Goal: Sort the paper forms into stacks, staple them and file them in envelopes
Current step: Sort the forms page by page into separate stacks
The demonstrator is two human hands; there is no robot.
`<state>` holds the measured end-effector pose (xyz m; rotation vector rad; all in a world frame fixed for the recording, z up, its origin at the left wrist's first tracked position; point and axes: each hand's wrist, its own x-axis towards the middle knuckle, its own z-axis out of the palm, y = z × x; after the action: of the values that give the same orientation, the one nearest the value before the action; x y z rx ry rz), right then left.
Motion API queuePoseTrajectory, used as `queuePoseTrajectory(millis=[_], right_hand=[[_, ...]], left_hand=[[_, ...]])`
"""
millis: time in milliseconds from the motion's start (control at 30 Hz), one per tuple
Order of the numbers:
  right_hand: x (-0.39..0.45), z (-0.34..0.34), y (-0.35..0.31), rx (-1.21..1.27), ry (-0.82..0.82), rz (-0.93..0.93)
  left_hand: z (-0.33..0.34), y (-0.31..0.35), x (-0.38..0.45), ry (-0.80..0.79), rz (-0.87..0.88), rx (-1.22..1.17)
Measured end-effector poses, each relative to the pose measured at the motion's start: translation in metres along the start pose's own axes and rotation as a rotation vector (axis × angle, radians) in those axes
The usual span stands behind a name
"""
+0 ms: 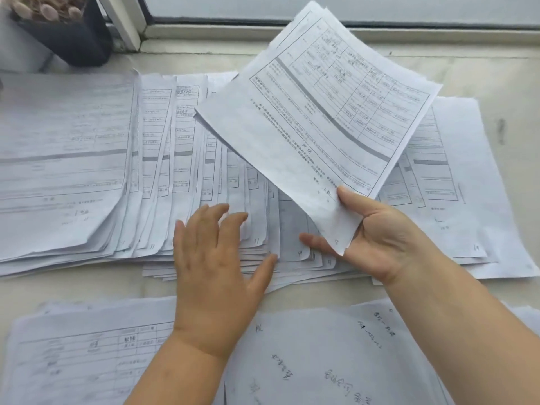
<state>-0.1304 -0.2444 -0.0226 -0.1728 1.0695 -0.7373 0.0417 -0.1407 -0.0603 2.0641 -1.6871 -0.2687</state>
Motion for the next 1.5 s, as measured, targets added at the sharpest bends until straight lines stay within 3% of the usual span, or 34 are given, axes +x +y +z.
queuePoseTrajectory(millis=[200,367,467,567,700,1033,1167,1400,1500], right_hand=[[-0.001,0.010,0.004,-0.033,-0.017,-0.002],[0.001,0.020,0.002,-0.088,-0.025,-0.009],[0.002,0.024,0.002,-0.093,-0.037,-0.004],[0.005,0.030,0.002,-0.087,-0.051,0.000],[0.009,0.035,0.005,-0.112,-0.047,-0.031],[0.017,0.035,0.010,-0.064,-0.090,0.001],[0.015,0.034,0.010,-0.051,-0.098,-0.003],[0.014,0.037,0.011,-0.070,-0.146,-0.003],[0.012,0.040,0.011,-0.048,-0.155,-0.002]], left_hand=[[-0.001,-0.008,0.002,-0.124,-0.090,-0.102],[-0.010,-0.012,0.011,-0.105,-0.074,-0.122],[-0.012,-0.014,0.011,-0.068,-0.101,-0.260],[-0.015,-0.011,0.010,-0.025,-0.275,-0.535],[-0.016,-0.005,0.015,0.031,-0.494,-0.706],[-0.020,0.002,0.015,-0.013,-0.497,-0.884],[-0.016,-0.001,0.016,0.058,-0.369,-0.752],[-0.007,-0.011,0.004,-0.063,0.077,-0.296],[-0.001,-0.012,-0.001,0.056,0.132,-0.242]])
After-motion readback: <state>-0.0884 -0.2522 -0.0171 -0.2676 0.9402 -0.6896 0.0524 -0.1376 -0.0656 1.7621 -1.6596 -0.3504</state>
